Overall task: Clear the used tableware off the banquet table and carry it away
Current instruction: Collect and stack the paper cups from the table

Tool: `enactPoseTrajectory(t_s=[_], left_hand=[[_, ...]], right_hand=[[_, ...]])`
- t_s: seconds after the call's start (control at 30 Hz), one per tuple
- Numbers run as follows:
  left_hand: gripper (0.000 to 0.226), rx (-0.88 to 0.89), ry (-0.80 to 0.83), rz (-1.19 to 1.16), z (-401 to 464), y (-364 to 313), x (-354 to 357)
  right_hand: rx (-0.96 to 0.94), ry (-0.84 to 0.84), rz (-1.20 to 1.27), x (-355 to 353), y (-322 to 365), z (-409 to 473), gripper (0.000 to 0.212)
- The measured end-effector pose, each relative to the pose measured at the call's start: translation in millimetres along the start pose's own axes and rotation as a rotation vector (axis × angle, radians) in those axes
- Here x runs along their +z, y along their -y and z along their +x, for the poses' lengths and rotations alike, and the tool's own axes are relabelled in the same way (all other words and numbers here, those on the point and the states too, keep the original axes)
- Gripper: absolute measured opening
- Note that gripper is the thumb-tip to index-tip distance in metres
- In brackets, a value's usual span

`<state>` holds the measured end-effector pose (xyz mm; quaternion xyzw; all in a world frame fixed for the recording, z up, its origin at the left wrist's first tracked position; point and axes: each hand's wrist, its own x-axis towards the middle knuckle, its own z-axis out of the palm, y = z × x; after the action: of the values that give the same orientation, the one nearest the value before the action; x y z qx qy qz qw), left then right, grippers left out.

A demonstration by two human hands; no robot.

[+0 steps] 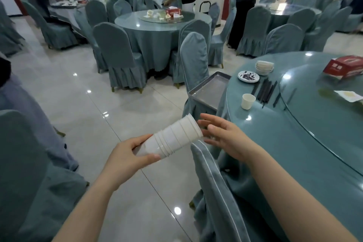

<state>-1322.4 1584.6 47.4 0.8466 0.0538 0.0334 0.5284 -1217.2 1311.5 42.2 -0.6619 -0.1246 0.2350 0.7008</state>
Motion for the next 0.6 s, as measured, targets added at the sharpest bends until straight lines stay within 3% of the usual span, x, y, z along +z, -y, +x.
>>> enactPoseTrajectory(t_s=[0.1,0.3,0.6], left_hand=[[0.047,-0.003,-0.008,-0.005,61,8,-15],[0.049,-0.033,-0.025,-0.077,166,26,-20],[0.046,0.023,0.164,-0.098,338,27,-14]], right_hand=[[0.029,-0.146,0.096,-17,-7,52,0.034],[0.09,-0.406,0.072,-51,-24,133,0.024],[0.138,-0.808,-0.041,-117,-38,224,0.018]])
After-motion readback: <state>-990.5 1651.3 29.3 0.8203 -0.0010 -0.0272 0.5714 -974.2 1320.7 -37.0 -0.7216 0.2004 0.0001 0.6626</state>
